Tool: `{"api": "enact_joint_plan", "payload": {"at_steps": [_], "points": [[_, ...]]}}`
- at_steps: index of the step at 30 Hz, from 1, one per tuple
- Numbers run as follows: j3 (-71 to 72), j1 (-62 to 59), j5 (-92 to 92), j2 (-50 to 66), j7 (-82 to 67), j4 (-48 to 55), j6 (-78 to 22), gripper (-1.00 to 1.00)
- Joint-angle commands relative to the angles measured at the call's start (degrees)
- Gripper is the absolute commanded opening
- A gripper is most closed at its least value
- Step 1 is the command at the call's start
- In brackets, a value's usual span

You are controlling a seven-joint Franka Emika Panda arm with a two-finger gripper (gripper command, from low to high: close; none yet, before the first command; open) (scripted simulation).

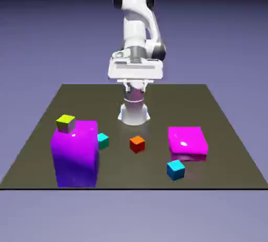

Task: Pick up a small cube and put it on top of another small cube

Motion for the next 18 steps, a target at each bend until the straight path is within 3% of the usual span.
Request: {"api": "enact_joint_plan", "payload": {"at_steps": [1,13,18], "points": [[0.9,-0.8,1.8,1.8,2.5,-0.7,-1.3,0.0],[11.5,-9.8,23.1,22.7,32.4,-8.7,-17.3,0.0],[14.1,-11.3,26.7,29.0,29.6,-7.8,-12.0,0.0]]}}
